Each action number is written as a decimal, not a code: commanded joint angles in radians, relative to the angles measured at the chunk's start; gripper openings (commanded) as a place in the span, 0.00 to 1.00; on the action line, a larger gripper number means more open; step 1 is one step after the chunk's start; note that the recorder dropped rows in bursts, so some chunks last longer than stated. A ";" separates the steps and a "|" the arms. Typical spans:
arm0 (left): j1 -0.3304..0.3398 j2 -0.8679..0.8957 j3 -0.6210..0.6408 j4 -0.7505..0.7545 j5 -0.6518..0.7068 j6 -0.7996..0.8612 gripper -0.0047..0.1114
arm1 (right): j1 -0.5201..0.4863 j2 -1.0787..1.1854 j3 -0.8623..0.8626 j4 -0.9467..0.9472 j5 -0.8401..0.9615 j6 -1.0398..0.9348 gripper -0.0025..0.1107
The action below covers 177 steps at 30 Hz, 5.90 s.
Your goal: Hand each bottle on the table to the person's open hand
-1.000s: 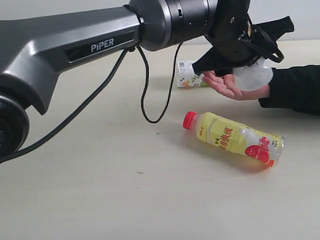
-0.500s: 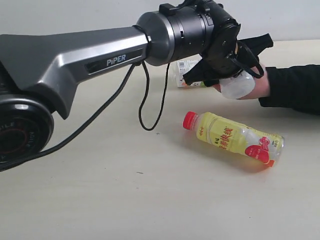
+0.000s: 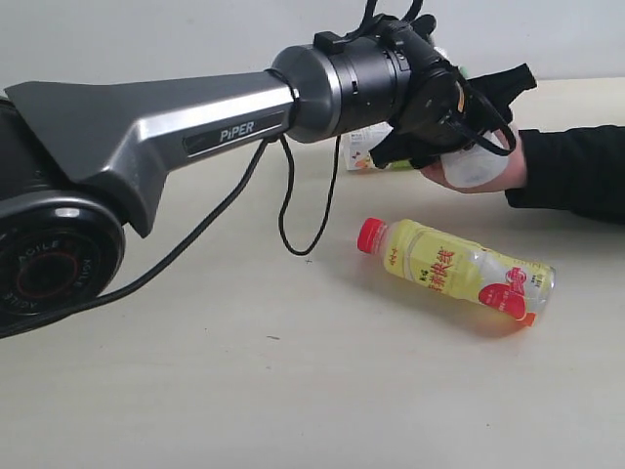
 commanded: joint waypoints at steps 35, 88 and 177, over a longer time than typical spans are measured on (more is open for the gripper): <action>-0.006 -0.082 0.001 -0.079 0.177 0.264 0.78 | -0.005 -0.005 0.005 -0.009 -0.011 0.000 0.02; -0.245 -1.381 1.443 1.178 0.258 -0.274 0.04 | -0.005 -0.005 0.005 -0.009 -0.011 0.000 0.02; -0.245 -2.067 2.023 1.073 0.232 -0.467 0.04 | 0.358 1.533 -1.426 0.077 0.926 -0.485 0.05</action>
